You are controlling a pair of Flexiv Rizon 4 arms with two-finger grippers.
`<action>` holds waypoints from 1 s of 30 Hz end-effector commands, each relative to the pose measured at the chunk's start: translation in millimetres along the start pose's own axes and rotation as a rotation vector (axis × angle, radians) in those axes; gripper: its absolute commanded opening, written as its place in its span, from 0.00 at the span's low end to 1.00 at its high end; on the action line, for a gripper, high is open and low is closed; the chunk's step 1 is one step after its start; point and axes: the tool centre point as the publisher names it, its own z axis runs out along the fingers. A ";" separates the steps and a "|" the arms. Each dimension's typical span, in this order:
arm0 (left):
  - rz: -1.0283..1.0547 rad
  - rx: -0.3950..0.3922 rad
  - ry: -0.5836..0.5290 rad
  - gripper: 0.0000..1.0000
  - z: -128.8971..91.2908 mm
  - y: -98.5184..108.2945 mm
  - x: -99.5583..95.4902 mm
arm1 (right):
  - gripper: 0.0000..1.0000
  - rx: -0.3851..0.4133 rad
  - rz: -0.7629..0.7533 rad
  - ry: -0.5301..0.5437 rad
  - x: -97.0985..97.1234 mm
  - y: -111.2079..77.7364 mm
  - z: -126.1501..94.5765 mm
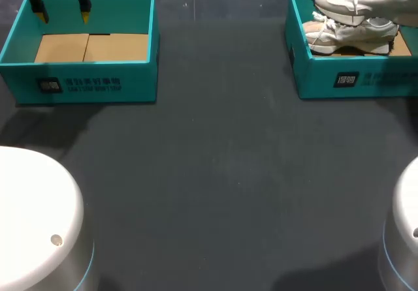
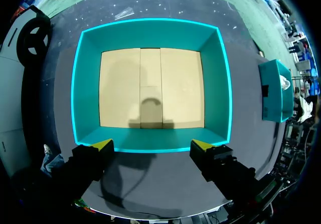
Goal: Take the shoe out of the shoebox, open the shoe tongue, remove and reinsert the insole, then place the shoe into the shoebox
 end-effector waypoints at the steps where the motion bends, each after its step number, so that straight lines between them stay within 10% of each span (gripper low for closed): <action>1: 0.000 0.000 0.000 1.00 0.0 0.0 -0.1 | 0.00 -0.031 0.002 -0.010 5.5 -26.9 -15.3; 30: 0.000 0.000 0.000 1.00 0.0 0.0 -0.1 | 0.00 -0.091 0.043 -0.043 183.1 -218.5 -38.1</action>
